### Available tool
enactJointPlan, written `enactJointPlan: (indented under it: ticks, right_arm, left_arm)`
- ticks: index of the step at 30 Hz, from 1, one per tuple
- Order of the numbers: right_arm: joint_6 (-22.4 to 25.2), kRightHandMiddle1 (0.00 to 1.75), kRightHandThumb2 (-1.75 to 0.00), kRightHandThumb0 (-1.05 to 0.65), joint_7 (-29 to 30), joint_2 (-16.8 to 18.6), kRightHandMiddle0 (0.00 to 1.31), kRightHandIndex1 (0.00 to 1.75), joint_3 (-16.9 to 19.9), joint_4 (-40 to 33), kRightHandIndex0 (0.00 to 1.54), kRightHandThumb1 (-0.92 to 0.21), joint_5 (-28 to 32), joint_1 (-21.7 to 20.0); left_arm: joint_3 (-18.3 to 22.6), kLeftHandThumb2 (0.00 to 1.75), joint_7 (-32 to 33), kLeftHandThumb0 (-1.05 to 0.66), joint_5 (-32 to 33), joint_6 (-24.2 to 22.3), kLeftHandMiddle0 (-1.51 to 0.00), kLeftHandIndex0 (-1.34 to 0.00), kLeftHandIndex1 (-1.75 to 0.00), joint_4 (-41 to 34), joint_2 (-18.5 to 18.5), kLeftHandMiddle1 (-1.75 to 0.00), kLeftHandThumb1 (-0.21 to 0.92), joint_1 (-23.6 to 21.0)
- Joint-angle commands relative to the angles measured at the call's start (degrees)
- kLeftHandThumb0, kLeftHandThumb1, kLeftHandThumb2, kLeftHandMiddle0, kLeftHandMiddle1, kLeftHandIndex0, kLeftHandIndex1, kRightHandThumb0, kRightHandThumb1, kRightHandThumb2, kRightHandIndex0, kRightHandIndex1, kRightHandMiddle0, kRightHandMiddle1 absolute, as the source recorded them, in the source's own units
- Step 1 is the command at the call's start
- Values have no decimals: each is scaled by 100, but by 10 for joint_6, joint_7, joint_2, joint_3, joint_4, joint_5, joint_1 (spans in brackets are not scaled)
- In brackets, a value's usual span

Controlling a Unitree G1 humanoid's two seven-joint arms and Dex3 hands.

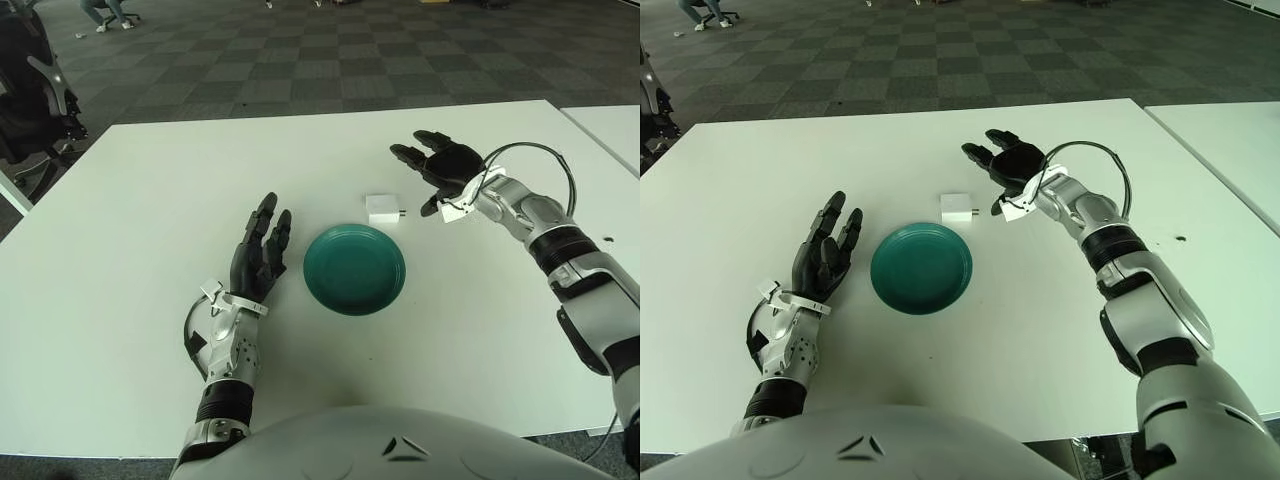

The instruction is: Put the charger into the plate.

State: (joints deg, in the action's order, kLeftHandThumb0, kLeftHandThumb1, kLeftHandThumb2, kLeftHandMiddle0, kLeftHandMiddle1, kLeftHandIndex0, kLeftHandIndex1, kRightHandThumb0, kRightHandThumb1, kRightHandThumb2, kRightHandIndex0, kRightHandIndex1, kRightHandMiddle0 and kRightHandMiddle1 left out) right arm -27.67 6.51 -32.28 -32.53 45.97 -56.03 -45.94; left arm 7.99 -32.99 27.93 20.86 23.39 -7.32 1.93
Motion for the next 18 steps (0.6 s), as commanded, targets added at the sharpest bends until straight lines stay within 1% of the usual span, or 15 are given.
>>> enactJointPlan:
  ticks: [1, 7, 12, 18]
  right_arm:
    - [-8, 0, -5, -96, -6, 12, 0, 0, -13, 23, 0, -92, 1, -16]
    - [-14, 0, -5, -96, -4, 25, 0, 0, -25, 41, 0, -92, 2, -27]
    - [-22, 0, -4, -96, 0, 31, 0, 0, -37, 47, 0, -92, -3, -38]
    - [-21, 0, -5, -97, -10, 47, 0, 0, -49, 68, 0, -92, -2, -55]
  left_arm:
    - [2, 64, -6, -105, 27, -21, -4, 0, -32, 51, -55, 0, 92, 49]
    - [-2, 59, -13, -105, 32, -19, -1, 0, -26, 48, -55, 0, 92, 50]
    - [-5, 58, -4, -105, 24, -21, 0, 0, -21, 44, -55, 0, 92, 51]
    - [-6, 59, 2, -105, 24, -24, -1, 0, -21, 44, -58, 0, 92, 51]
